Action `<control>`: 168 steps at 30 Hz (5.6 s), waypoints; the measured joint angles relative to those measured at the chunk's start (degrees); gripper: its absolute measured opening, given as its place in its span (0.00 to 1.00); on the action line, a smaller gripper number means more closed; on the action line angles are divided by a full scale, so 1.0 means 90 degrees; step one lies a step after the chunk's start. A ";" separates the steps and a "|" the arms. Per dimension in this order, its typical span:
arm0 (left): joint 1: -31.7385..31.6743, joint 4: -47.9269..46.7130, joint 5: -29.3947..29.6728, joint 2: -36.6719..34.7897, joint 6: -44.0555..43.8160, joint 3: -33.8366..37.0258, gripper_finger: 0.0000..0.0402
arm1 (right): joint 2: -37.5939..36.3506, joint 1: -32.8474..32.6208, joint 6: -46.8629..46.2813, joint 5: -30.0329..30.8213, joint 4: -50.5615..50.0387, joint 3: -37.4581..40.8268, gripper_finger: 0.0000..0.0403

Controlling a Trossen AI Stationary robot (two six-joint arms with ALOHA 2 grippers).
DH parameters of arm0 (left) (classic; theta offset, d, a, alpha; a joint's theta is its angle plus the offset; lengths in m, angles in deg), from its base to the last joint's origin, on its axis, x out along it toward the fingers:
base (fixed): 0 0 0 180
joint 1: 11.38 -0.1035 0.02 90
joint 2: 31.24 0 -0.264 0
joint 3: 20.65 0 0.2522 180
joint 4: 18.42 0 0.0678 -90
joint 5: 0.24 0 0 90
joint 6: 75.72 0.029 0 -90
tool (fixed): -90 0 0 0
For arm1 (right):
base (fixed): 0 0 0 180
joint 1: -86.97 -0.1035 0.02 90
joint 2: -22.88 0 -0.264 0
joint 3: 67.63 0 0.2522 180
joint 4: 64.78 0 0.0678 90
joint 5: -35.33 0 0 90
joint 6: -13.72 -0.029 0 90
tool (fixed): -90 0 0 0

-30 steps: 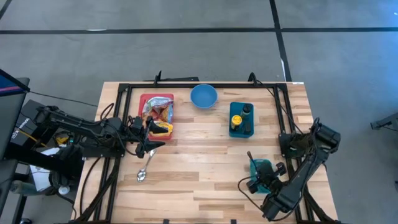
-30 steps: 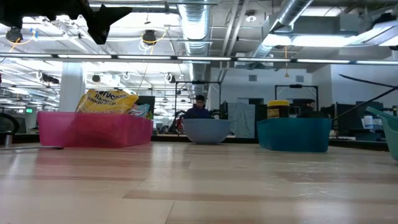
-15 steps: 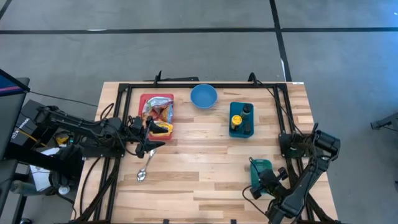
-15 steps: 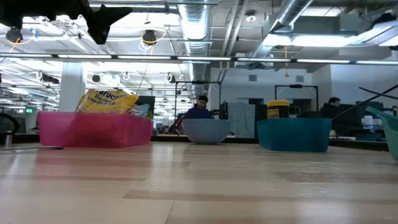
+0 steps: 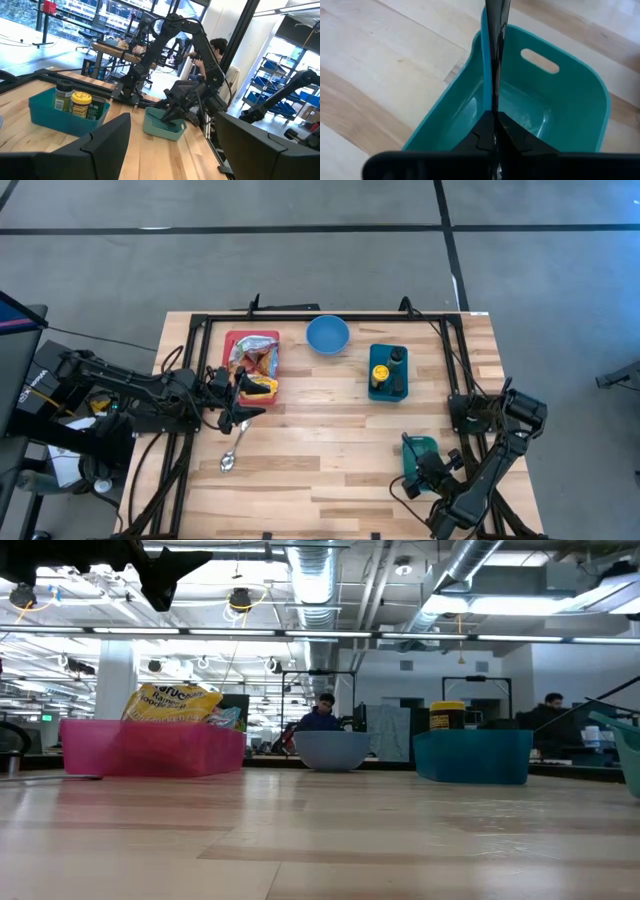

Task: Pick & Place Food Item
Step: Put the black spoon into the green bin, then put the silver spoon into the green bin

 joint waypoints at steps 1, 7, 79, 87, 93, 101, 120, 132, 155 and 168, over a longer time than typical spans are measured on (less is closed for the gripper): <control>0.0000 0.0000 0.0000 0.0000 -0.0002 0.0000 0.71 | 0.0000 0.0000 0.0000 0.0000 0.0004 0.0000 0.00; 0.0000 0.0000 0.0000 0.0001 -0.0001 0.0000 0.71 | 0.0000 0.0002 0.0049 0.0000 0.0082 0.0000 0.01; 0.0000 0.0000 0.0000 0.0000 0.0000 0.0000 0.71 | -0.0102 0.1375 0.2627 0.3445 -0.0522 -0.1649 0.02; 0.0000 0.0005 0.0001 0.0001 -0.0002 0.0000 0.71 | -0.0102 0.2177 0.5123 0.3541 0.0921 -0.1649 0.01; 0.0000 0.0012 0.0000 0.0000 -0.0002 0.0000 0.71 | -0.0102 0.2766 0.7616 0.2110 0.2530 -0.1649 0.00; 0.0000 0.0019 0.0002 0.0001 -0.0001 0.0000 0.71 | -0.0102 0.3367 1.0786 -0.0103 0.4846 -0.1649 0.00; 0.0000 0.0056 0.0000 0.0002 -0.0001 0.0000 0.71 | -0.0104 0.4206 1.2310 -0.1786 0.8367 -0.0198 0.00; 0.0000 0.0081 0.0001 0.0002 0.0000 0.0000 0.71 | -0.0100 0.4345 1.2342 -0.1596 0.8932 0.0329 0.00; 0.0000 0.0992 -0.0883 0.0002 -0.0015 0.0005 0.71 | -0.0100 0.4282 1.2395 -0.1576 0.8795 0.0340 0.00; 0.0006 0.0378 -0.0461 0.0000 -0.1026 0.0005 0.64 | -0.0100 0.4552 1.2881 -0.1448 0.8561 0.0340 0.00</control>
